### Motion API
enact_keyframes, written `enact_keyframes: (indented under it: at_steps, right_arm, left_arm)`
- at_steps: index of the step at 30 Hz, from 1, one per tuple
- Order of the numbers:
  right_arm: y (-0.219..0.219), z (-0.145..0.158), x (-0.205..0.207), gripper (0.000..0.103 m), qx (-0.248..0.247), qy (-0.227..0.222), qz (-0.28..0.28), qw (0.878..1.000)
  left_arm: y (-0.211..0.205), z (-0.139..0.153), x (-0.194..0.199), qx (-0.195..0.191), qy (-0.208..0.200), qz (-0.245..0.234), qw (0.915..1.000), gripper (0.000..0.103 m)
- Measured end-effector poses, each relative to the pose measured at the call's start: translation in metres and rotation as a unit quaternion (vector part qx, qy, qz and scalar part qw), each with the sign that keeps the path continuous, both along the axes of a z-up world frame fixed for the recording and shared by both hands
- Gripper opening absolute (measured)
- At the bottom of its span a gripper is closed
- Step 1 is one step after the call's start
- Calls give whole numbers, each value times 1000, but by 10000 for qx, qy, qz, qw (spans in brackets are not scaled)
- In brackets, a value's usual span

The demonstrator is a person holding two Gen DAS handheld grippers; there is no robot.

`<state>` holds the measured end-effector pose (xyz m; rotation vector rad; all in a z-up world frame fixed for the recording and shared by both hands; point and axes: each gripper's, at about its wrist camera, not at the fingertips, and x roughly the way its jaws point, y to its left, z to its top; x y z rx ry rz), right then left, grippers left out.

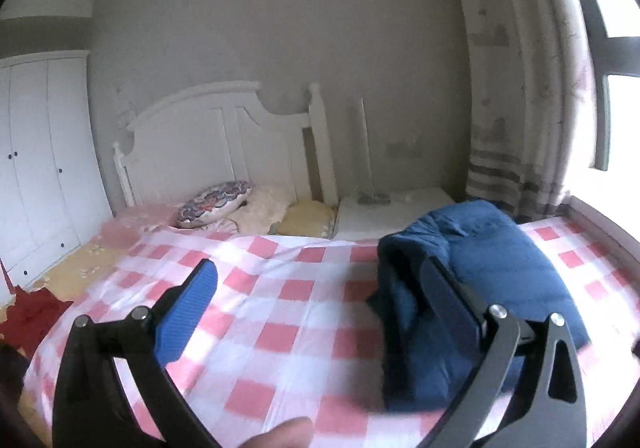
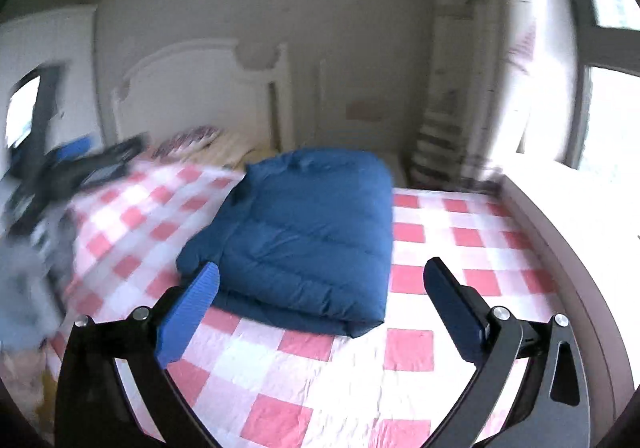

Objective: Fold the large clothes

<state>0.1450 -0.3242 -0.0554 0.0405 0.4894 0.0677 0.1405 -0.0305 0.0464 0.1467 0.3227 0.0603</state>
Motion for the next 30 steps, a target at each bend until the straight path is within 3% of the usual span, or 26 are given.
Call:
enact_keyframes:
  at_steps: [3, 9, 30]
  right_arm:
    - [15, 4, -17, 98, -203, -4, -74, 9998]
    - [31, 12, -60, 98, -424, 10, -166, 9990]
    - [47, -2, -67, 98, -475, 324, 68, 9983]
  left_arm:
    - [1, -3, -42, -59, 76, -321, 9994, 101]
    - [-15, -27, -81, 26, 383, -667, 9970, 101]
    - [-13, -45, -79, -317, 733, -752, 9940, 101]
